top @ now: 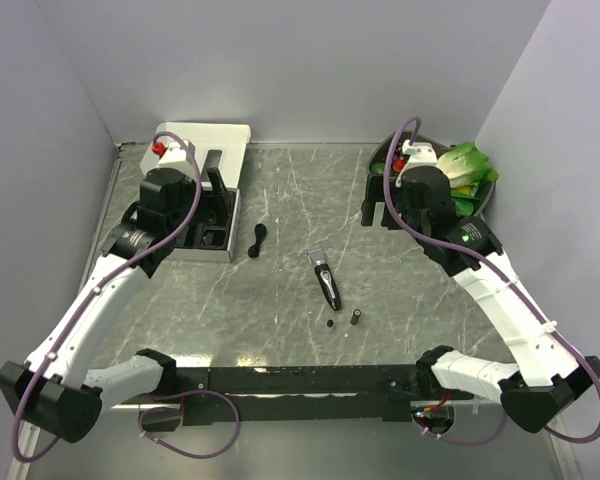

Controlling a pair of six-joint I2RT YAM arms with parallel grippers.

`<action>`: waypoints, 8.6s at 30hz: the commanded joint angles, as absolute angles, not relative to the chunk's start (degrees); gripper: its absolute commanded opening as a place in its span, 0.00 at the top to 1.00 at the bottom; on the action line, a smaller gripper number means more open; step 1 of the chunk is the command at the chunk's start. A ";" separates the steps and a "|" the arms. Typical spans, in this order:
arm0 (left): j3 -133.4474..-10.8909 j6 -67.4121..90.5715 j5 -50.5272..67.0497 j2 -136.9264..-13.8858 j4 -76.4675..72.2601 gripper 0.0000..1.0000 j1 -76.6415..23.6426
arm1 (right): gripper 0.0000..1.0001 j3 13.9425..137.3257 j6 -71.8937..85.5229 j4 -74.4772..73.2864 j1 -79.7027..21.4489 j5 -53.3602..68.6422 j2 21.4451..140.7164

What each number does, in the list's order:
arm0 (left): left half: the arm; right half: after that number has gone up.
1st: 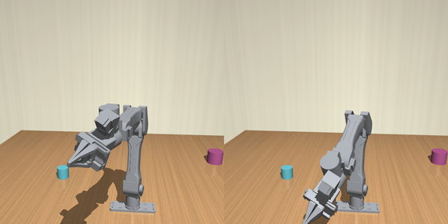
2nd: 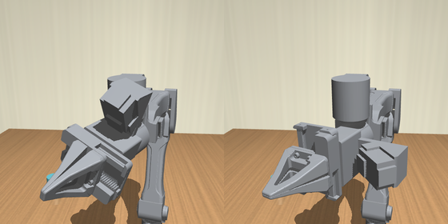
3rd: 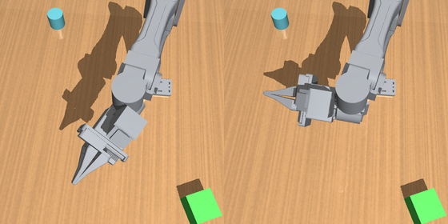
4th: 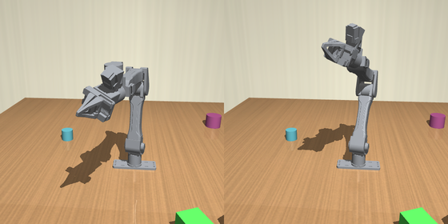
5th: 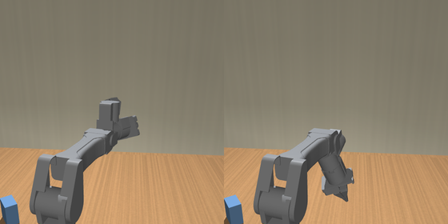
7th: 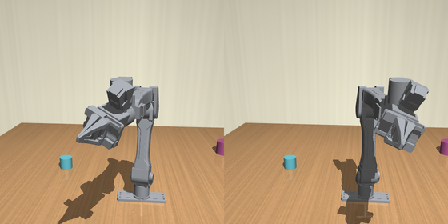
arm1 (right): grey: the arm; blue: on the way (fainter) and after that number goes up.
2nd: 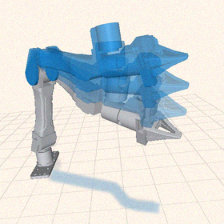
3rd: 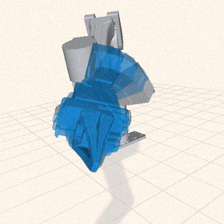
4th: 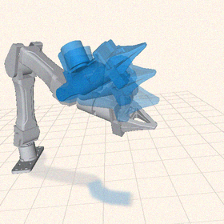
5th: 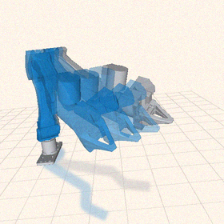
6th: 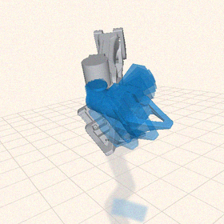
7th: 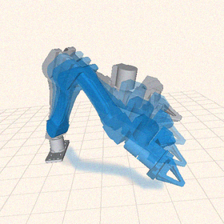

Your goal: Sort the hair-cutting tools

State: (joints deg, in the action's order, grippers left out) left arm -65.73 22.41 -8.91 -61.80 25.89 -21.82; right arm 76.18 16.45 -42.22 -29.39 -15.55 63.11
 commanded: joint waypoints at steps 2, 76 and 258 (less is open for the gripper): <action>-69.17 23.91 -10.82 -63.11 24.27 0.03 -21.97 | 0.00 74.46 21.16 -38.24 -29.36 -22.22 58.56; -71.20 15.38 8.70 -106.52 9.14 0.23 19.86 | 0.00 64.51 17.58 -44.21 -33.57 5.54 63.37; -56.43 27.25 6.33 -51.15 43.24 0.03 -1.23 | 0.38 119.09 17.14 -31.73 -49.13 -11.51 135.00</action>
